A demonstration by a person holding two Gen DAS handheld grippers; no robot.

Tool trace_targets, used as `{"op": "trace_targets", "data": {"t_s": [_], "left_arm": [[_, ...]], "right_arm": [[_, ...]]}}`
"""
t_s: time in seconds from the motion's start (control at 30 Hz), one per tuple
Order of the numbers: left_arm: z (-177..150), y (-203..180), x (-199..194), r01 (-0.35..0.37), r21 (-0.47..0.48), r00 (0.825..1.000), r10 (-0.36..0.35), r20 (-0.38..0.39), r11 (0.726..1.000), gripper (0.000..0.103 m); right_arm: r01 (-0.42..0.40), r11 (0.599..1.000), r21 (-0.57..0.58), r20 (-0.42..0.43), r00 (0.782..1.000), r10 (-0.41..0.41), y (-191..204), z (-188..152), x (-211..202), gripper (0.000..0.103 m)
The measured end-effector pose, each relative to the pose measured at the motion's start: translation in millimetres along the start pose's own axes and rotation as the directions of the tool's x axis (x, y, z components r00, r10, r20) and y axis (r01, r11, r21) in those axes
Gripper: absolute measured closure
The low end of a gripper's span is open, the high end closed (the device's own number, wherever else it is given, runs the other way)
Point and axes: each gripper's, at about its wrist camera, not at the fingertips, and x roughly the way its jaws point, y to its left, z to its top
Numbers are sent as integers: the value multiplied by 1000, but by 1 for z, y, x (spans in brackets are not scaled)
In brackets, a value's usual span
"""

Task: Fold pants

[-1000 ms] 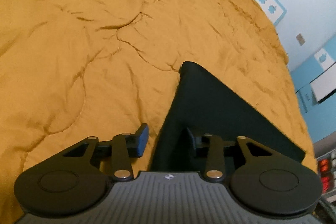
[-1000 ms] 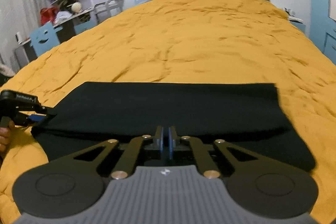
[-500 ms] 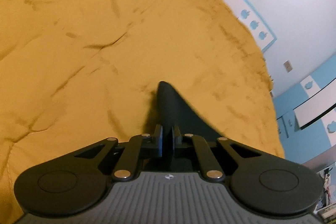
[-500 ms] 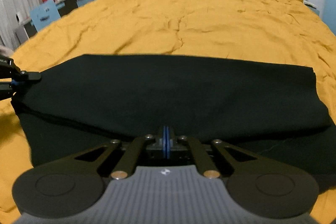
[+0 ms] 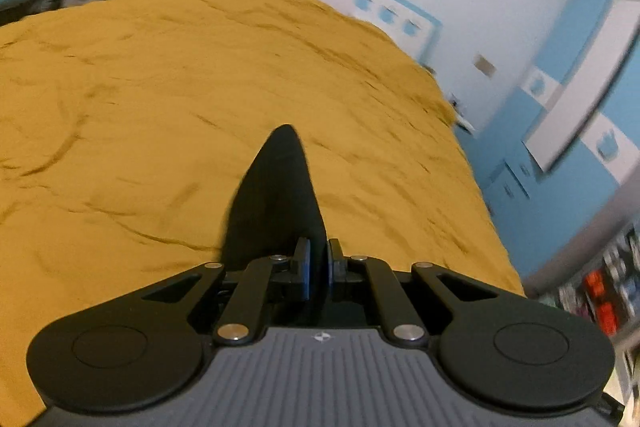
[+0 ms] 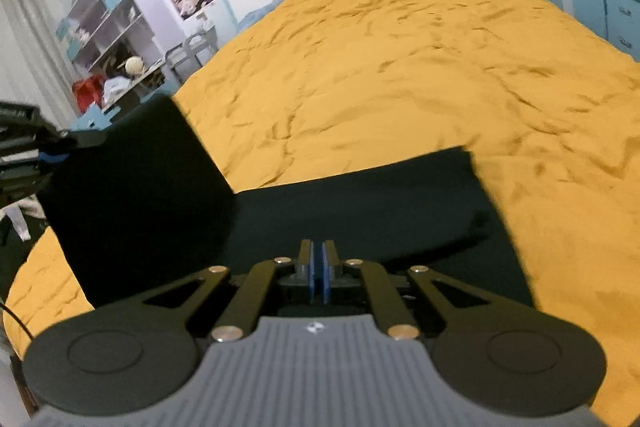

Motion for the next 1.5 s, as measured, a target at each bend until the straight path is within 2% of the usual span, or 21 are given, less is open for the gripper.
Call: {"op": "trace_targets", "data": {"t_s": [0.13, 0.23, 0.37, 0.47, 0.6, 0.63, 0.67, 0.73, 0.8, 0.9, 0.97, 1.03, 1.2, 1.23, 1.27, 1.33, 1.5], "left_arm": [[-21, -43, 33, 13, 75, 997, -7, -80, 997, 96], [-44, -64, 67, 10, 138, 988, 11, -156, 990, 96], [-75, -77, 105, -3, 211, 958, 63, -278, 977, 95], [-91, -75, 115, -4, 256, 935, 94, -342, 967, 94], [-92, -61, 113, 54, 206, 917, 33, -398, 977, 88], [-89, -59, 108, 73, 201, 920, 11, -392, 977, 86], [-87, -62, 100, 86, 214, 931, -2, -366, 973, 85], [-82, -66, 83, 65, 285, 957, 21, -289, 956, 79], [-75, -63, 69, 29, 319, 973, 47, -227, 947, 76], [-65, -45, 52, 21, 304, 983, 35, -178, 952, 70], [-60, -34, 47, -34, 314, 987, 81, -138, 949, 65], [-57, -21, 45, -76, 320, 986, 119, -117, 944, 65], [-49, 18, 35, -112, 238, 983, 143, -119, 965, 65], [-49, 25, 33, -115, 226, 982, 145, -121, 967, 65], [-48, 31, 32, -120, 217, 982, 148, -121, 969, 65], [-47, 44, 29, -135, 196, 980, 160, -117, 971, 65], [-45, 69, 24, -137, 131, 982, 152, -116, 982, 65]], "right_arm": [[1, 1000, 14, 6, 1000, -1, -20, -3, -20, 102], [6, 1000, 23, 10, 1000, -6, -32, -7, -29, 102], [15, 998, 64, 3, 1000, -15, -50, -14, -36, 102], [15, 997, 81, -1, 1000, -15, -57, -18, -39, 102], [-13, 995, 99, -10, 1000, 14, -55, -18, -35, 100], [-24, 995, 98, -11, 1000, 25, -53, -18, -34, 96], [-33, 995, 98, -11, 999, 35, -50, -17, -32, 89], [-53, 993, 104, -13, 998, 55, -47, -17, -28, 79], [-86, 988, 130, -29, 995, 91, -45, -17, -22, 79], [-131, 973, 192, -45, 989, 142, -46, -16, -10, 79], [-118, 973, 200, -68, 989, 134, -43, -16, 1, 77], [-105, 975, 198, -91, 988, 124, -40, -16, 11, 75], [-82, 970, 229, -140, 983, 116, -39, -19, 39, 77], [-80, 969, 233, -141, 983, 115, -39, -18, 43, 83], [-82, 968, 236, -145, 982, 119, -39, -17, 47, 95], [-88, 971, 224, -145, 982, 122, -34, -12, 48, 99], [-132, 984, 120, -115, 983, 145, -8, 19, 33, 100]]}}
